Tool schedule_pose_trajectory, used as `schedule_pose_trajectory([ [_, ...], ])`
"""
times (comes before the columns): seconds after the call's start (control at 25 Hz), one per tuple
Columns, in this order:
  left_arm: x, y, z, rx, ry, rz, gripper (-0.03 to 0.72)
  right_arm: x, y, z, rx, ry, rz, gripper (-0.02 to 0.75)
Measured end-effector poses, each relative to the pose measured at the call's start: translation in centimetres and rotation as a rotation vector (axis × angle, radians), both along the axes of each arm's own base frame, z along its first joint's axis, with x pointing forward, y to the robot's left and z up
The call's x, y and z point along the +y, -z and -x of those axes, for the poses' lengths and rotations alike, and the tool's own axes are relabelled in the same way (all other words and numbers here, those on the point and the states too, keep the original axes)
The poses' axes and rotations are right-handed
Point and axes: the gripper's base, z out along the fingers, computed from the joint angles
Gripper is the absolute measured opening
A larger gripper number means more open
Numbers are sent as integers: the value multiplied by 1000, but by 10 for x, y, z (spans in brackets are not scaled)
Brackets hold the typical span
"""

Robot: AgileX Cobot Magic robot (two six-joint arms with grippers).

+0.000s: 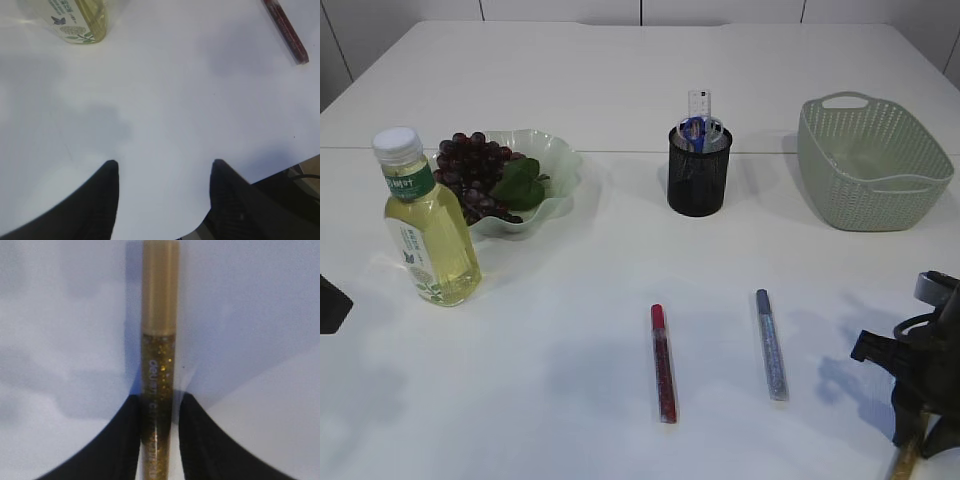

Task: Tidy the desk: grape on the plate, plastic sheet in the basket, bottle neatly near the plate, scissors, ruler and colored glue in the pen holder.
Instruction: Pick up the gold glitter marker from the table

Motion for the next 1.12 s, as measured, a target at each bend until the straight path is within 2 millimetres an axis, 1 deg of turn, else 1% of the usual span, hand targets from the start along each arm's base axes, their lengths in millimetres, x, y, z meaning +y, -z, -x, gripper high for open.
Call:
schedule_pose_trajectory([
  [0.28, 0, 0, 0, -1, 0, 0, 425, 0, 0, 0, 3, -26, -1, 102],
  [0.4, 0, 0, 0, -1, 0, 0, 425, 0, -1, 0, 2, -99, -7, 90],
  [0.52, 0, 0, 0, 0, 0, 1, 425, 1, -5, -2, 14, -241, -22, 90],
  [0.68, 0, 0, 0, 1, 0, 3, 425, 3, -21, -14, 45, -438, -50, 89],
  [0.8, 0, 0, 0, 2, -1, 4, 425, 6, -41, -28, 48, -592, -74, 89],
  [0.92, 0, 0, 0, 0, 0, 5, 425, 8, -56, -37, 39, -726, -91, 88],
  [1.0, -1, 0, 0, -2, 0, 6, 425, 8, -65, -40, -5, -781, -88, 87],
  [1.08, -1, -1, -1, -13, 0, 13, 425, 8, -79, -38, -77, -824, -71, 87],
  [1.12, -1, -1, -1, -15, 0, 16, 425, 8, -87, -38, -141, -839, -50, 87],
])
